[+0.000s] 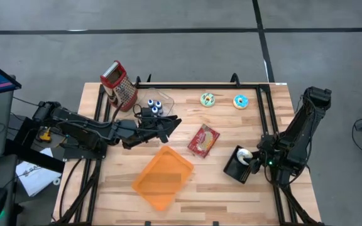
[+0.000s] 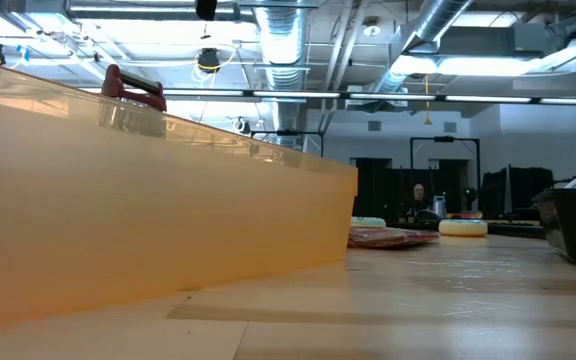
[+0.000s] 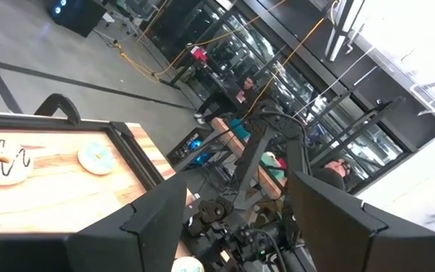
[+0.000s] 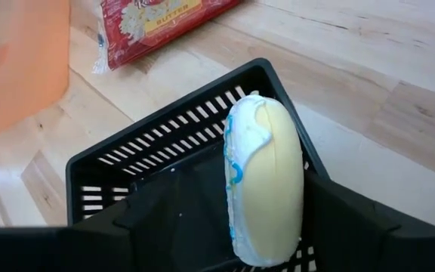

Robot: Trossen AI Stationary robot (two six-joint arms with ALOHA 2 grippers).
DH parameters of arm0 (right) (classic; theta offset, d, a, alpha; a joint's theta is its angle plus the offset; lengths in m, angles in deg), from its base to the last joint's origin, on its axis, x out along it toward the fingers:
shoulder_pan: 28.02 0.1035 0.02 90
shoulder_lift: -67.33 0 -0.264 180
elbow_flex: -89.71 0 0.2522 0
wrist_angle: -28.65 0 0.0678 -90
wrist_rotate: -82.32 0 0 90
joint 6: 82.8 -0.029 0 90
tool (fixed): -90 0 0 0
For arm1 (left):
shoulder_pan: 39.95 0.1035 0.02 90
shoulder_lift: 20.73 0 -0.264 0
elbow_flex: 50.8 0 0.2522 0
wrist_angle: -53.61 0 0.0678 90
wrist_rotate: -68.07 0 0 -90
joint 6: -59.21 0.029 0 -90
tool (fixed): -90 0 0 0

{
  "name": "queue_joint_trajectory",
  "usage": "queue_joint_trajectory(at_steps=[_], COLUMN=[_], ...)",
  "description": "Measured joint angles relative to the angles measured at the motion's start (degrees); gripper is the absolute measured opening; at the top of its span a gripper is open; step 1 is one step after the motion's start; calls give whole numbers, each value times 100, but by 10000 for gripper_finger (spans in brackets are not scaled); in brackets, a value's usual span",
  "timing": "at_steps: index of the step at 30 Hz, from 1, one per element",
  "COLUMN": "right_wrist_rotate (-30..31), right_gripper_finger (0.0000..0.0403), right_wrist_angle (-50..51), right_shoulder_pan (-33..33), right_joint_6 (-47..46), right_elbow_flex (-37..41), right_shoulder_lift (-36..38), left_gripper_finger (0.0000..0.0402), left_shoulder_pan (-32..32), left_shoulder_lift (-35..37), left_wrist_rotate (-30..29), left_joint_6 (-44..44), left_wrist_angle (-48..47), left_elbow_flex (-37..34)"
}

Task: Pick & Place Food Item
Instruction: Put the light blue donut into the black basket

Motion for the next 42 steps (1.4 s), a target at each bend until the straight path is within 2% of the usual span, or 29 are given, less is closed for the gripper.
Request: queue_joint_trajectory(at_steps=[14,21,28,35,39,42], right_wrist_rotate=[199,533,1268,2139,2373,2371], right_gripper_finger=[256,256,256,256,256,256], right_wrist_angle=[41,157,295,240,246,17], right_shoulder_pan=[-422,-848,-1734,-2699,-3273,-3655], right_joint_6=[92,179,140,342,872,1892], right_elbow_flex=[-2,-2,-4,-86,-289,-525], right_shoulder_lift=[0,0,163,791,1296,1737], left_gripper_finger=[231,231,231,231,231,231], left_shoulder_pan=[0,-1,-1,-1,-2,0], left_shoulder_lift=[-1,-1,-1,-1,-1,-1], left_wrist_rotate=[121,121,121,120,118,119], left_joint_6=[-1,-1,39,209,296,410], left_wrist_angle=[-1,0,0,-1,-15,-17], left_elbow_flex=[0,0,0,0,0,0])
